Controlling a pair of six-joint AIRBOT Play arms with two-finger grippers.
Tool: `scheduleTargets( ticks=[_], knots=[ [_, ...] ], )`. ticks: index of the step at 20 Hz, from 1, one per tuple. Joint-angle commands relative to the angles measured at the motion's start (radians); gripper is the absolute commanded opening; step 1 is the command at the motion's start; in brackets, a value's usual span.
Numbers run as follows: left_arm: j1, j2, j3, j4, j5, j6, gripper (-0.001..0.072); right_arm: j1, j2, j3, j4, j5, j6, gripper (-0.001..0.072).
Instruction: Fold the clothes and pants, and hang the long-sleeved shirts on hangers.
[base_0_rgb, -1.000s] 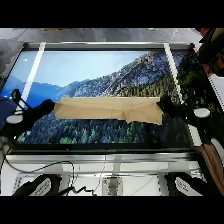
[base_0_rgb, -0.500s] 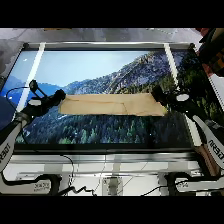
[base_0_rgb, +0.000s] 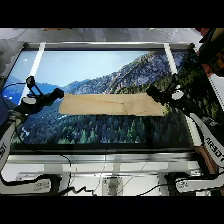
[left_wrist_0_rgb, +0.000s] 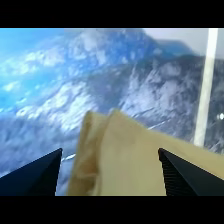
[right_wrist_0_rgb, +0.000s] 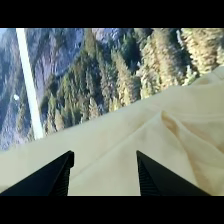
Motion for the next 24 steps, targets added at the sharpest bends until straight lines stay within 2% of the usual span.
scheduleTargets(
  ticks=[1,2,3,7,10,11,12,14,15,17,18,19,20,22,24],
  knots=[
    [0.106,-0.022,0.003,0.044,-0.215,-0.011,0.0695,0.002,-0.001,0.026,-0.076,0.129,-0.008,0.0481],
    [0.129,-0.042,0.009,0.044,-0.266,-0.011,0.0695,0.002,-0.001,0.038,-0.076,0.165,-0.044,0.0555],
    [0.142,-0.066,0.023,0.045,-0.311,-0.01,0.0695,0.002,-0.001,0.055,-0.075,0.21,-0.078,0.0567],
    [0.106,-0.192,0.133,0.043,-0.479,0.044,0.0694,0.003,-0.001,0.128,-0.072,0.331,-0.1,0.0566],
    [0.045,-0.253,0.198,0.043,-0.486,0.046,0.0599,0.003,-0.001,0.149,-0.072,0.381,-0.1,0.0564],
    [0.026,-0.264,0.213,0.043,-0.477,0.047,0.0549,0.003,-0.001,0.148,-0.071,0.396,-0.1,0.0563],
    [0.011,-0.267,0.223,0.043,-0.467,0.047,0.0444,0.003,-0.001,0.149,-0.071,0.4,-0.1,0.0563],
    [-0.006,-0.266,0.247,0.043,-0.483,0.079,0.0041,0.003,-0.001,0.149,-0.066,0.4,-0.1,0.0562],
    [-0.006,-0.262,0.266,0.043,-0.519,0.105,0.001,0.003,-0.001,0.148,-0.06,0.402,-0.1,0.0557],
    [0.0,-0.24,0.317,0.044,-0.606,0.114,0.001,0.005,-0.001,0.149,-0.019,0.402,-0.1,0.053],
    [0.003,-0.219,0.348,0.051,-0.665,0.114,0.0009,0.013,-0.001,0.149,-0.004,0.401,-0.1,0.0401],
    [0.003,-0.192,0.372,0.067,-0.715,0.114,0.0009,0.03,-0.001,0.149,0.0,0.4,-0.1,0.0194],
    [0.002,-0.157,0.393,0.079,-0.777,0.114,0.0009,0.055,-0.001,0.149,0.0,0.396,-0.101,0.0023],
    [0.002,-0.069,0.407,0.082,-0.893,0.093,0.0009,0.121,-0.001,0.149,0.0,0.367,-0.1,0.0015],
    [0.002,0.031,0.407,0.089,-0.988,0.033,0.0009,0.215,-0.002,0.149,-0.001,0.315,-0.084,0.0014]
  ],
)
